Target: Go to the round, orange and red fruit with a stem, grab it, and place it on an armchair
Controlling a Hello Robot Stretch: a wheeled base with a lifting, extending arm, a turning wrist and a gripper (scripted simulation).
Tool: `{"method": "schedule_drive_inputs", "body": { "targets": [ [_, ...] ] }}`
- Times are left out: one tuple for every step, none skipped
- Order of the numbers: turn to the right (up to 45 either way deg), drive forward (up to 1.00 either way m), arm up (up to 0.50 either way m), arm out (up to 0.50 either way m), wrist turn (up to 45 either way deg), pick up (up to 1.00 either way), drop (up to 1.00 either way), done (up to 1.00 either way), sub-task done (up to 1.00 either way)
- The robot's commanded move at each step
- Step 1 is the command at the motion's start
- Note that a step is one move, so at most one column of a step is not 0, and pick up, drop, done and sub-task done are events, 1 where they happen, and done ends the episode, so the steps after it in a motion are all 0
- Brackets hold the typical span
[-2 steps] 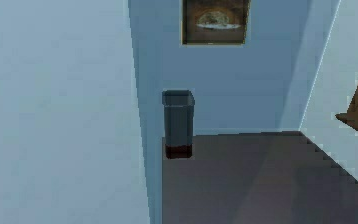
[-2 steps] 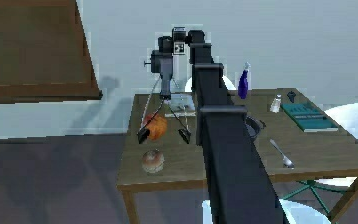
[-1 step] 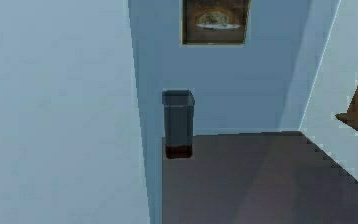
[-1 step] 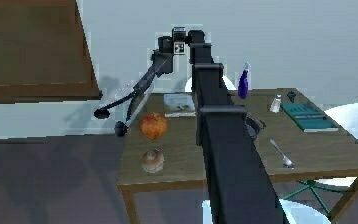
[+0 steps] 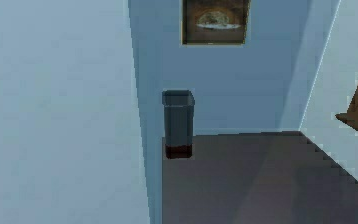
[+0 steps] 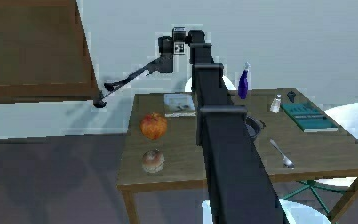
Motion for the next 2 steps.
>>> {"method": "schedule_drive_inputs", "body": {
  "targets": [
    [0.0, 0.0, 0.0, 0.0, 45.0, 0.0, 0.0, 0.0, 0.0],
    [0.0, 0.0, 0.0, 0.0, 18.0, 0.0, 0.0, 0.0, 0.0]
  ]
}}
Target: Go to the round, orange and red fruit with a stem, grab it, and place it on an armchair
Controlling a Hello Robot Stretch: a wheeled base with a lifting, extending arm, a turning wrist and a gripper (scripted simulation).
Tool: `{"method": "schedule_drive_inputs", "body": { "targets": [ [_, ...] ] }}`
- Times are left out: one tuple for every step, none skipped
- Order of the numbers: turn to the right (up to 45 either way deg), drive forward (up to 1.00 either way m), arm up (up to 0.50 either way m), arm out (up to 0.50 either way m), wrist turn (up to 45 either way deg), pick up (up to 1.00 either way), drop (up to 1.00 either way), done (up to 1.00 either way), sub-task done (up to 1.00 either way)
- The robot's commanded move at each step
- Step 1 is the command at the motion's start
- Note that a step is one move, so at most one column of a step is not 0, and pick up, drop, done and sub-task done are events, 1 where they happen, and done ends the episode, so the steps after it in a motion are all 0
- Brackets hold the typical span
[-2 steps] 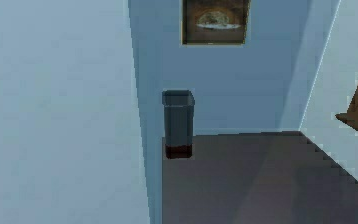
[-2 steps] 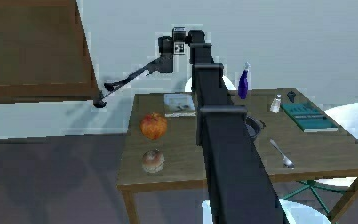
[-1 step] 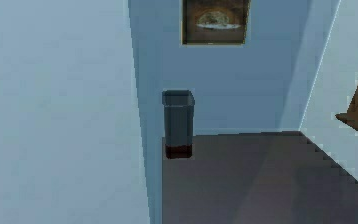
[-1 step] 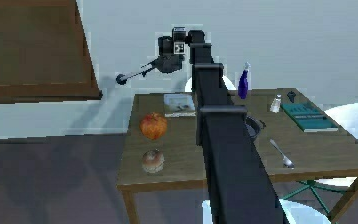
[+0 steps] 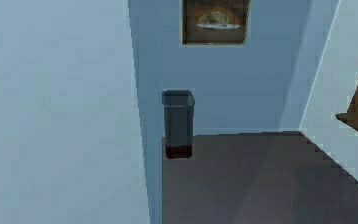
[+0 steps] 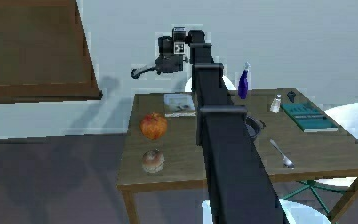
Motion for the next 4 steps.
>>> {"method": "schedule_drive_inputs", "body": {
  "targets": [
    [0.0, 0.0, -0.28, 0.0, 0.0, 0.0, 0.0, 0.0, 0.0],
    [0.0, 0.0, 0.0, 0.0, 0.0, 1.0, 0.0, 0.0, 0.0],
    [0.0, 0.0, 0.1, 0.0, 0.0, 0.0, 0.0, 0.0, 0.0],
    [0.0, 0.0, 0.18, 0.0, 0.0, 0.0, 0.0, 0.0, 0.0]
  ]
}}
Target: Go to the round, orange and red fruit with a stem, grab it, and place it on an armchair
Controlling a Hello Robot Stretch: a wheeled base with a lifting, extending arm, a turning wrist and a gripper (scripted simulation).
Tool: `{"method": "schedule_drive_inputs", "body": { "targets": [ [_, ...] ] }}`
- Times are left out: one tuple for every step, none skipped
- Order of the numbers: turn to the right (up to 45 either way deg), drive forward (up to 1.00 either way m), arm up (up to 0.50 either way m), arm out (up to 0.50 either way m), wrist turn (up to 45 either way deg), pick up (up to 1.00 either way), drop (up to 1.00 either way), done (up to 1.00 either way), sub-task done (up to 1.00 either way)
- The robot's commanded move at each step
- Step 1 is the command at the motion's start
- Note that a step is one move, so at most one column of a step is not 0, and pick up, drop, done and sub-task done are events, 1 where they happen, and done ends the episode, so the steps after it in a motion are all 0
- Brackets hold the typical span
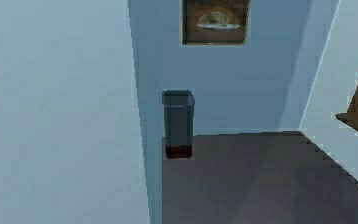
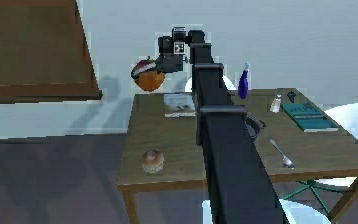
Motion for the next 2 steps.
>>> {"method": "schedule_drive_inputs", "body": {
  "targets": [
    [0.0, 0.0, 0.0, 0.0, -45.0, 0.0, 0.0, 0.0, 0.0],
    [0.0, 0.0, 0.0, 0.0, -45.0, 0.0, 0.0, 0.0, 0.0]
  ]
}}
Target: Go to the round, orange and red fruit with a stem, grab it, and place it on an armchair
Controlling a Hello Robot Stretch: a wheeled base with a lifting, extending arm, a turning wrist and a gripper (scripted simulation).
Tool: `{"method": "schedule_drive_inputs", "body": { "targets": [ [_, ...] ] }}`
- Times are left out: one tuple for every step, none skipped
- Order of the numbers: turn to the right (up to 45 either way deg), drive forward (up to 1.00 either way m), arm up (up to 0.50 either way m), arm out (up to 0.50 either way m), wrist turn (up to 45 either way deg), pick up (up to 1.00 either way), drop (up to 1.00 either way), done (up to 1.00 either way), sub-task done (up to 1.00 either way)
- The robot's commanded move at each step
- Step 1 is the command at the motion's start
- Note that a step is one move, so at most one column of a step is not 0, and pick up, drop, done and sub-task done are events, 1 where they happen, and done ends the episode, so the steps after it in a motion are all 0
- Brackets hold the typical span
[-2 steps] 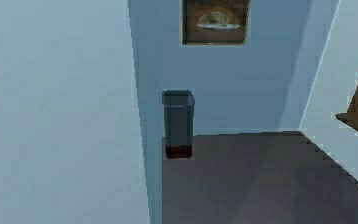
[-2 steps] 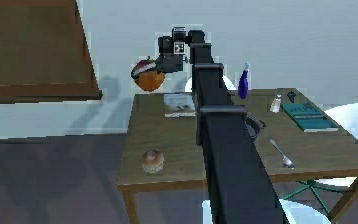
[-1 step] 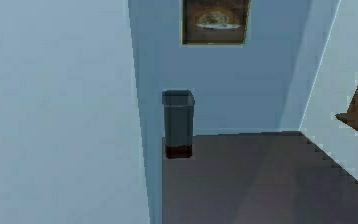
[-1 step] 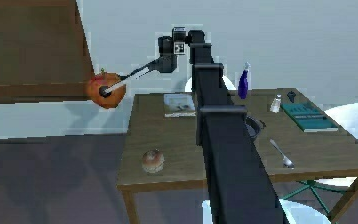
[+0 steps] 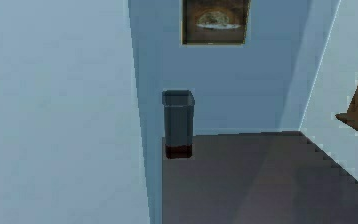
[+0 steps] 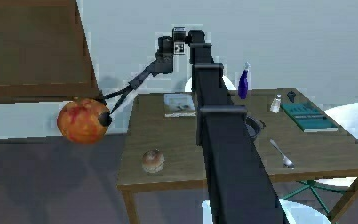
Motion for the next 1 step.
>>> {"method": "schedule_drive_inputs", "body": {
  "targets": [
    [0.0, 0.0, 0.0, 0.0, -12.0, 0.0, 0.0, 0.0, 0.0]
  ]
}}
